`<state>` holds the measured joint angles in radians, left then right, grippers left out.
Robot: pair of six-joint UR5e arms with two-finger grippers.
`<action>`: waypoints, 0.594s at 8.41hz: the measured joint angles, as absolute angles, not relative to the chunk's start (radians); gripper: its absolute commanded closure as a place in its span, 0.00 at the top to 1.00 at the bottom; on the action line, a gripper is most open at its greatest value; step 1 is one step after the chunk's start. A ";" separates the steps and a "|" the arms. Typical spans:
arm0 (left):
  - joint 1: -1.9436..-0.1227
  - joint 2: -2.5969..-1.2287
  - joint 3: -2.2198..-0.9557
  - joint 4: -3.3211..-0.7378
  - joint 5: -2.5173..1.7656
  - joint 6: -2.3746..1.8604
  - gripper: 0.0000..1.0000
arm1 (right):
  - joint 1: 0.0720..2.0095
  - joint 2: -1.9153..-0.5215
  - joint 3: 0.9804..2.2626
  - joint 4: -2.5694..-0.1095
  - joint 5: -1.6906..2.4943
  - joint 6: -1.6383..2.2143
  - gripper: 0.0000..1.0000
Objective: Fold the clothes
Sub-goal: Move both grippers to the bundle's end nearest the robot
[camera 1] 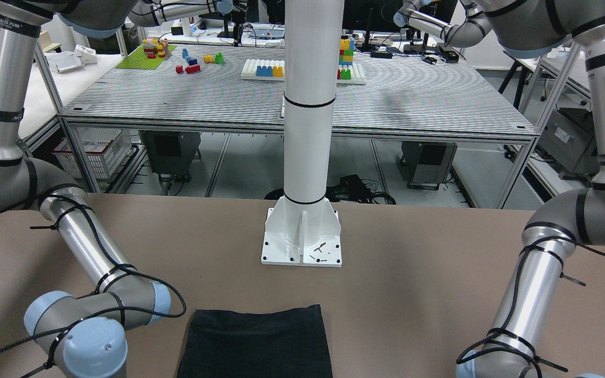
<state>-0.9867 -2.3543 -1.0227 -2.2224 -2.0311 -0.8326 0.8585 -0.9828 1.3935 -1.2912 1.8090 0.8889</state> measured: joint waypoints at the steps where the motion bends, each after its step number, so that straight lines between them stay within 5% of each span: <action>1: -0.978 -2.353 -1.045 -2.223 -2.031 -0.893 0.95 | 0.840 -1.033 1.488 -1.291 1.810 1.018 0.89; 5: -0.885 -2.259 -1.306 -2.228 -2.029 -1.303 0.95 | 0.726 -1.133 1.706 -1.186 1.773 1.630 0.90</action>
